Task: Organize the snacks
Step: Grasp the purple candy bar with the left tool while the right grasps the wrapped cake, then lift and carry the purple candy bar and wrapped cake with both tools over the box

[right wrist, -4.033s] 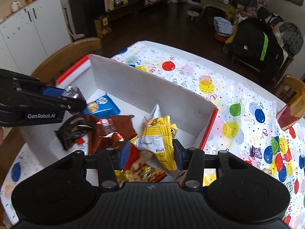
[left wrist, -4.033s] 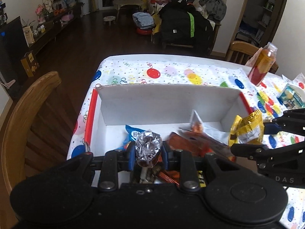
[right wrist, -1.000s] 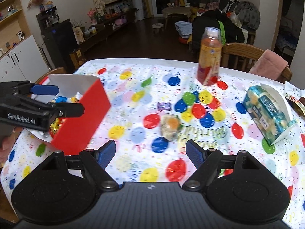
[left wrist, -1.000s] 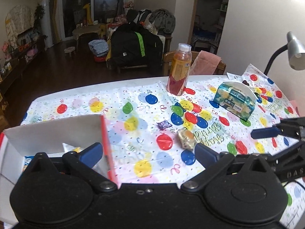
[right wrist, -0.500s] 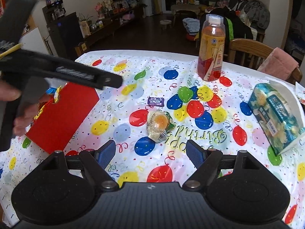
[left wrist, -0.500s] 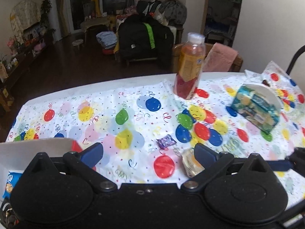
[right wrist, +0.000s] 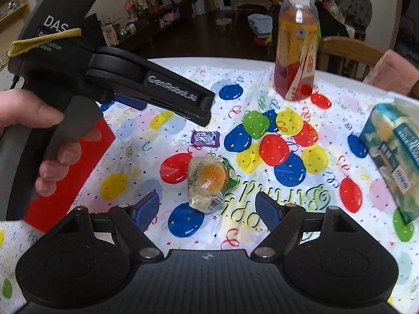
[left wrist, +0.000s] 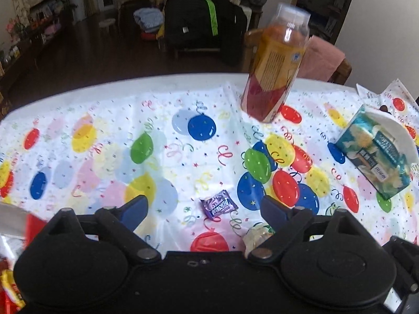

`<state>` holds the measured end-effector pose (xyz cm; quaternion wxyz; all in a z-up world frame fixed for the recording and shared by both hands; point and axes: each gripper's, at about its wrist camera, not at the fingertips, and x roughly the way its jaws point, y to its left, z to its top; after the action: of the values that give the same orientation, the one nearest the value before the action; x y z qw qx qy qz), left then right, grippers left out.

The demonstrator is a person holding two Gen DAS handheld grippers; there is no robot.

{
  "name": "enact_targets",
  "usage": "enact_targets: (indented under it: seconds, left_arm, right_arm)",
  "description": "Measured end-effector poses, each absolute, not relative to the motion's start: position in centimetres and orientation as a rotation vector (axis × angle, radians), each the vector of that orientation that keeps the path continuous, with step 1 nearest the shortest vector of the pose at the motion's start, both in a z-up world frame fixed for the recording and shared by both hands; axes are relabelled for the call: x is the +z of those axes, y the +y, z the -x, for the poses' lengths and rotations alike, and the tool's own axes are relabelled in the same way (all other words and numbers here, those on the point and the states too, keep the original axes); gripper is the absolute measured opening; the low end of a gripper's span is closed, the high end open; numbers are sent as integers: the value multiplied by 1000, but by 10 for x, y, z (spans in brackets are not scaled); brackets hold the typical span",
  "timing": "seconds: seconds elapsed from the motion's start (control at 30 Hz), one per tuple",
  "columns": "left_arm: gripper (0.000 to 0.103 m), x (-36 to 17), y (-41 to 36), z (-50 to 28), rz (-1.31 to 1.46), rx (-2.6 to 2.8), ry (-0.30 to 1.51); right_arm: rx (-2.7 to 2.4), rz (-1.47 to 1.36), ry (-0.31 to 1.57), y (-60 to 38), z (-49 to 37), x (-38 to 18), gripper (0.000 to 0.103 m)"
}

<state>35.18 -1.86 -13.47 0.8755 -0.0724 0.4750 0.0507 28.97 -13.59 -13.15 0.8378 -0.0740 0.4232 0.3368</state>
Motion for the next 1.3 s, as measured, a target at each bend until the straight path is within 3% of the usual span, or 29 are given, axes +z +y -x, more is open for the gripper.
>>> enact_targets:
  seconds: [0.2, 0.73, 0.83, 0.97, 1.3]
  left_arm:
    - [73, -154, -8, -371, 303, 87, 1041]
    - [57, -180, -24, -388, 260, 70, 1083]
    - [45, -180, -27, -387, 235, 79, 1076]
    - [27, -179, -28, -384, 200, 85, 1074]
    - [24, -172, -21, -369, 244, 77, 1071]
  right_arm:
    - [717, 119, 927, -124, -303, -144, 76]
    - [689, 87, 964, -113, -318, -167, 56]
    - [683, 107, 950, -111, -315, -167, 48]
    - [680, 106, 948, -111, -312, -167, 45]
    - [677, 78, 948, -123, -299, -158, 44]
